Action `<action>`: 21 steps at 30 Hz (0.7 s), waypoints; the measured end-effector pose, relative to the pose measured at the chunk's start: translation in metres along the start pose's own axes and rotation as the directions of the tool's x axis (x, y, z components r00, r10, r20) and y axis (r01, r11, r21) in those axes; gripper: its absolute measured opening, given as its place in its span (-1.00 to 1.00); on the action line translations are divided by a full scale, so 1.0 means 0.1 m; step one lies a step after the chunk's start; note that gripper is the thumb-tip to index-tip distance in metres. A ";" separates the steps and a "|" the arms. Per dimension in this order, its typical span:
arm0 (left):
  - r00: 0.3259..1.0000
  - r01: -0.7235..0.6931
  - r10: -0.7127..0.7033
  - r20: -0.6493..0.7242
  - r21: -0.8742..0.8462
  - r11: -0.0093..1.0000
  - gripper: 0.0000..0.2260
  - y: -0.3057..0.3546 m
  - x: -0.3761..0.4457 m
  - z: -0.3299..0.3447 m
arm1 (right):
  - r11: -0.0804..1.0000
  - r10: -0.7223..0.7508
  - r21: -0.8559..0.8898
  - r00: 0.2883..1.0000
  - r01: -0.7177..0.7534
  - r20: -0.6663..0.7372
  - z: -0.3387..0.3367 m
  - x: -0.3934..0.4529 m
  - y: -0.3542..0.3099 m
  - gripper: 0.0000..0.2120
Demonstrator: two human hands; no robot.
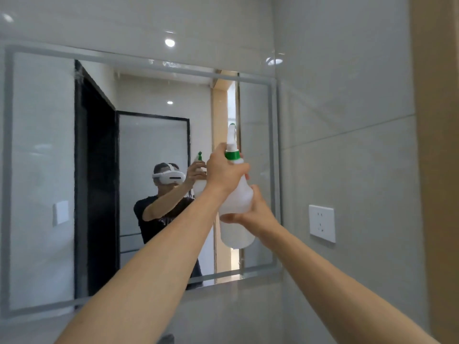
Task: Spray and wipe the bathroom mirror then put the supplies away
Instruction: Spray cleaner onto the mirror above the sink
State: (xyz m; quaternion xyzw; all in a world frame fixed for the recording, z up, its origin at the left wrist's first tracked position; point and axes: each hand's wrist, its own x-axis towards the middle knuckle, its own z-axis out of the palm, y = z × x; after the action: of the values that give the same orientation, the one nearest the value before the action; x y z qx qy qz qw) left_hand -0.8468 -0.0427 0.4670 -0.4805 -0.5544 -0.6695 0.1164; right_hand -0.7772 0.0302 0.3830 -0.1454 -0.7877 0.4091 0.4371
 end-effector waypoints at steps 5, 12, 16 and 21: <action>1.000 -0.019 0.019 0.014 0.002 1.000 -0.71 -0.01 -0.03 0.22 | 0.999 0.022 -0.040 0.999 -0.023 -0.030 -0.15 0.00 0.13 -0.24; 1.000 -0.011 0.011 0.014 0.017 1.000 -0.63 -0.12 -0.09 0.06 | 0.999 0.021 -0.035 1.000 -0.021 0.012 0.01 -0.01 0.16 -0.24; 0.998 0.041 -0.040 -0.051 0.011 0.999 -0.62 -0.28 -0.13 -0.26 | 1.000 0.011 0.000 0.995 -0.011 0.100 0.35 -0.07 0.08 -0.24; 0.985 0.144 -0.135 -0.106 0.085 0.986 -0.63 -0.62 -0.36 -0.78 | 0.994 0.006 0.105 0.972 -0.031 0.235 0.93 -0.28 0.14 -0.17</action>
State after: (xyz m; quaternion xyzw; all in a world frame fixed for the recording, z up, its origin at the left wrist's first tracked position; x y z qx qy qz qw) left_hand -0.9108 -0.1007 0.4063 -0.4003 -0.6104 -0.6731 0.1188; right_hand -0.8375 -0.0256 0.3296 -0.0797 -0.8090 0.4694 0.3447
